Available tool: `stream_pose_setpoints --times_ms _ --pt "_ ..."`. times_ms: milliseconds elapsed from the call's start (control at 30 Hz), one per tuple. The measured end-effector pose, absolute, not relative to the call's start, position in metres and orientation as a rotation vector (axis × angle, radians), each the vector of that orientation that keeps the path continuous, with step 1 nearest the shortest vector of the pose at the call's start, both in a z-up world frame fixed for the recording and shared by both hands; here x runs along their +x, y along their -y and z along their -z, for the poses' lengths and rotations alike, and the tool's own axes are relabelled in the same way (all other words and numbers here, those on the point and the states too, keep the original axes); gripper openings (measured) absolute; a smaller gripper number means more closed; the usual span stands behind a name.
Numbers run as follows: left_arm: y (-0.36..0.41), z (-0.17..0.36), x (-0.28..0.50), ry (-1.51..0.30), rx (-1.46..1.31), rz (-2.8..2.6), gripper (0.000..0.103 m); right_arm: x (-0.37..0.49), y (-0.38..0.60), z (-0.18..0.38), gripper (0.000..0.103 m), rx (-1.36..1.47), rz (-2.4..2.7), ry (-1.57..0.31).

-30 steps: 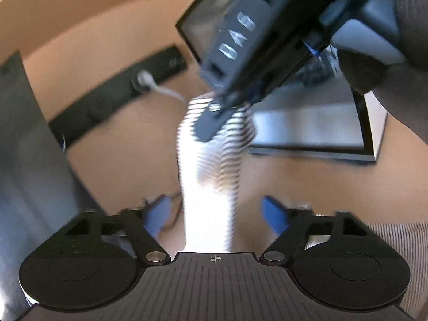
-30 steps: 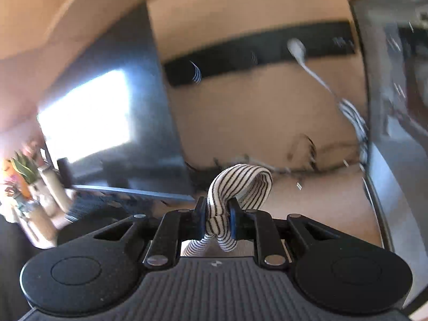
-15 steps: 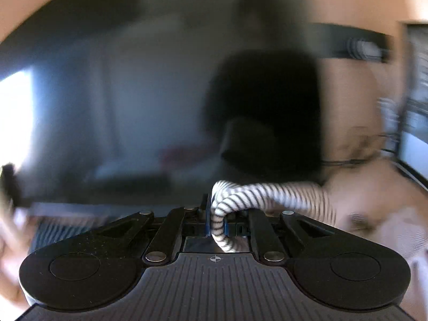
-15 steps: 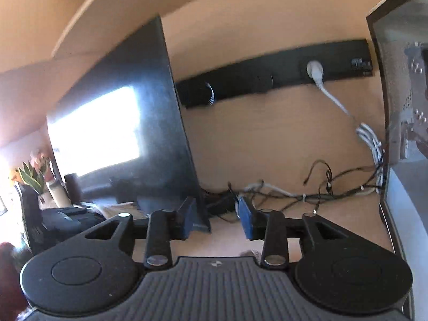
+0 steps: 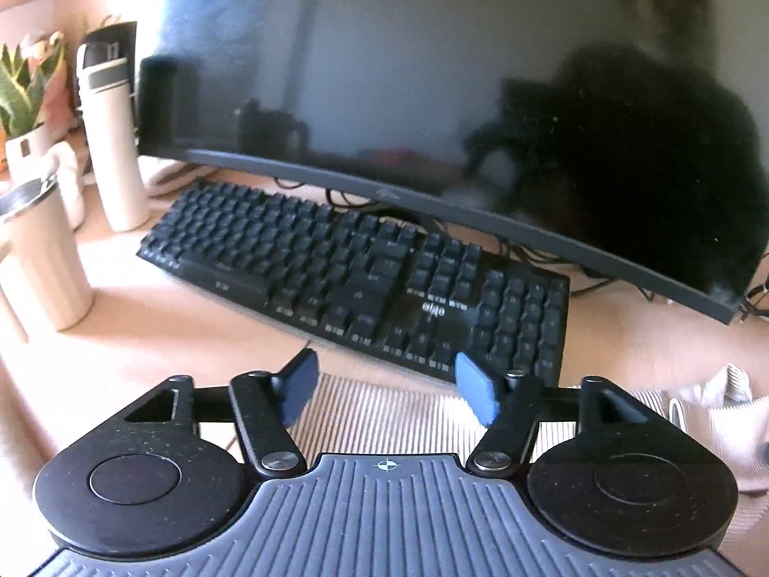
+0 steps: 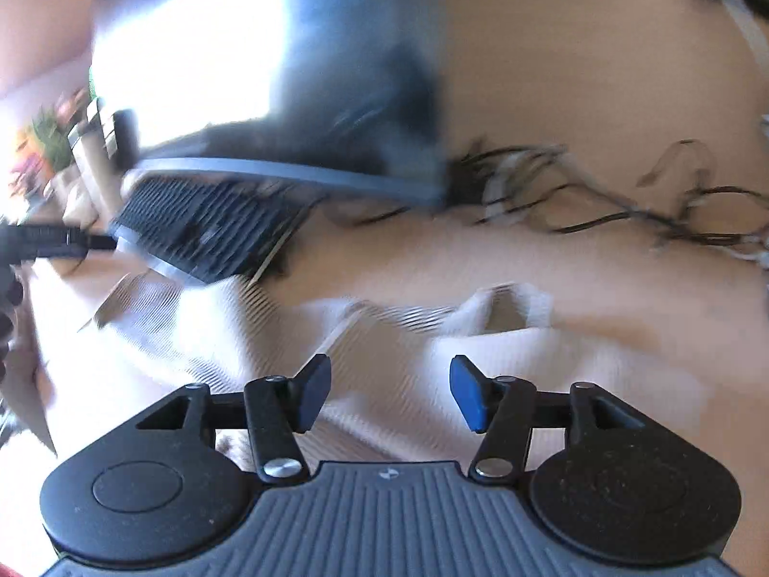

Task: Fold clothes

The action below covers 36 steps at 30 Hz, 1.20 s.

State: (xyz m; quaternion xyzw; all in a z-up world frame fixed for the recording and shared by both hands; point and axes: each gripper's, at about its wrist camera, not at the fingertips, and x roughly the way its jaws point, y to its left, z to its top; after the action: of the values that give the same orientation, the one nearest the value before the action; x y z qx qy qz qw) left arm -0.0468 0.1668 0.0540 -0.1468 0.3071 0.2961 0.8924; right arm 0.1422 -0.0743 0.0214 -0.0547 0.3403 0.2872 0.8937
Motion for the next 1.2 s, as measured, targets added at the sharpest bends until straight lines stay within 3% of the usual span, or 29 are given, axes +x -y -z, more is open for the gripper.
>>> stream_pose_setpoints --times_ms 167,200,233,267,367,600,767,900,1033,1200 --pt "-0.143 -0.064 -0.054 -0.657 -0.312 -0.569 0.086 0.147 0.018 0.008 0.055 -0.265 -0.603 -0.690" --pt "-0.137 -0.065 -0.057 -0.663 -0.311 -0.553 0.089 0.147 0.011 0.015 0.051 -0.301 -0.596 -0.695" --pt "-0.130 -0.065 -0.057 -0.673 -0.313 -0.528 0.091 0.145 0.010 0.020 0.041 -0.318 -0.589 -0.701" --pt "-0.123 -0.066 -0.056 -0.685 -0.318 -0.496 0.093 0.145 0.012 0.021 0.022 -0.293 -0.587 -0.720" --pt "-0.102 -0.056 -0.050 -0.751 -0.373 -0.356 0.095 0.141 0.039 0.001 0.004 -0.169 -0.569 -0.717" --pt "-0.048 -0.020 -0.008 -0.871 -0.374 -0.122 0.095 0.116 0.180 -0.100 0.003 0.000 -0.265 -0.488" --pt "-0.028 -0.014 0.022 -0.892 -0.327 -0.049 0.094 0.070 0.258 -0.161 0.003 -0.099 0.000 -0.289" --pt "-0.019 -0.010 0.033 -0.909 -0.293 -0.039 0.090 0.047 0.271 -0.145 0.004 -0.136 0.003 -0.354" --pt "-0.017 -0.005 0.036 -0.930 -0.287 -0.046 0.087 0.034 0.270 -0.091 0.006 -0.143 -0.004 -0.532" --pt "-0.017 -0.005 0.036 -0.943 -0.270 -0.036 0.072 0.033 0.258 -0.046 0.033 0.018 -0.108 -0.664"
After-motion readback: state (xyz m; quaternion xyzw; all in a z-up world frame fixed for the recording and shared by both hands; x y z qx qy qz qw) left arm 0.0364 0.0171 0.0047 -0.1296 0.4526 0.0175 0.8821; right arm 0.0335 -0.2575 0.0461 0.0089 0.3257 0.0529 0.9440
